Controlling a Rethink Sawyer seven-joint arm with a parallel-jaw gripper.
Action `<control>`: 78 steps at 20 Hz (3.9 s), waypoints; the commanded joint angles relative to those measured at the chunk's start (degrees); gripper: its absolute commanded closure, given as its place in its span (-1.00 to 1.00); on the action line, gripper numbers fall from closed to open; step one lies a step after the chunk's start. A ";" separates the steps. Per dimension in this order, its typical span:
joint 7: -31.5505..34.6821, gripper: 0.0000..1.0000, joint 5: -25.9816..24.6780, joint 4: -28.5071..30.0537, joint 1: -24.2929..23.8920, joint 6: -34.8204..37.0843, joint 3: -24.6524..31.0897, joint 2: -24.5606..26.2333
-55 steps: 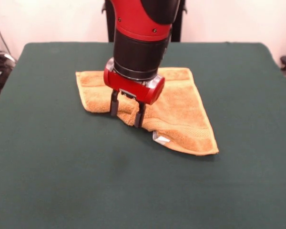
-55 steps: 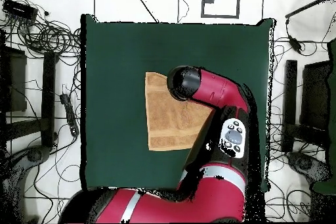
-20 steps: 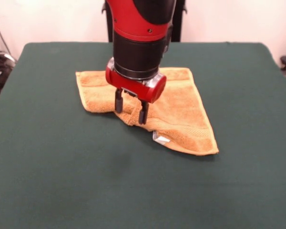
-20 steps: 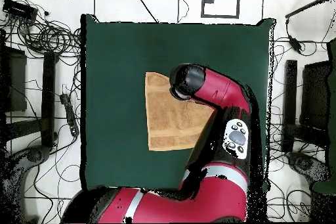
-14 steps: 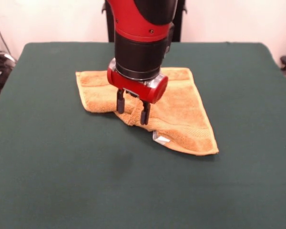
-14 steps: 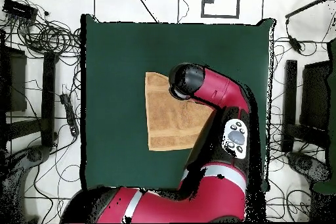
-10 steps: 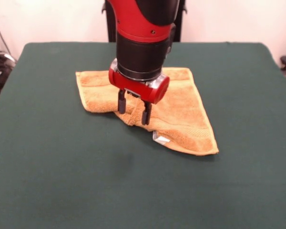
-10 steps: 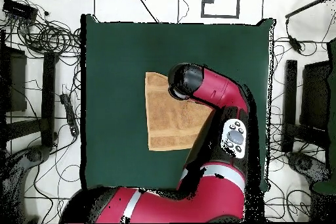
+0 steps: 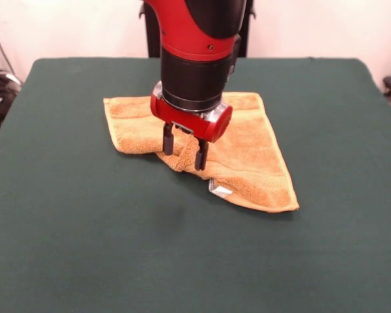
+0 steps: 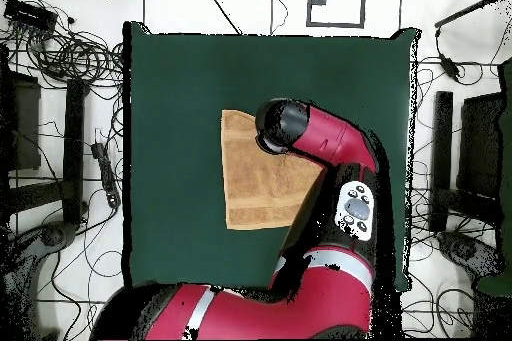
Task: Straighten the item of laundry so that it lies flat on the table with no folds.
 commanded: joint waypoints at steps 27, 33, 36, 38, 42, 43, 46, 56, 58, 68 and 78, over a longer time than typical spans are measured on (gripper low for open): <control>10.02 -1.00 0.91 9.34 1.45 -9.75 7.61 2.47; 9.22 -1.00 0.99 10.24 0.37 -12.20 8.92 2.88; 9.16 -1.00 1.09 10.40 0.34 -12.21 9.04 2.88; 9.05 -1.00 1.06 10.63 0.21 -12.39 9.18 2.92; 8.77 -1.00 0.94 10.74 -0.33 -13.18 9.73 3.28; 8.96 -1.00 0.95 11.45 -0.40 -13.79 10.00 3.13; 8.43 -1.00 0.57 12.06 -0.54 -13.34 10.12 2.50; 8.80 -1.00 1.14 13.50 -0.66 -9.04 9.39 -0.56; 8.63 -1.00 0.94 13.69 -0.59 -9.37 9.43 -0.55; 9.30 -1.00 1.17 13.19 -0.25 -10.65 9.71 0.50; 8.99 -1.00 0.88 12.49 -0.13 -11.30 9.94 1.69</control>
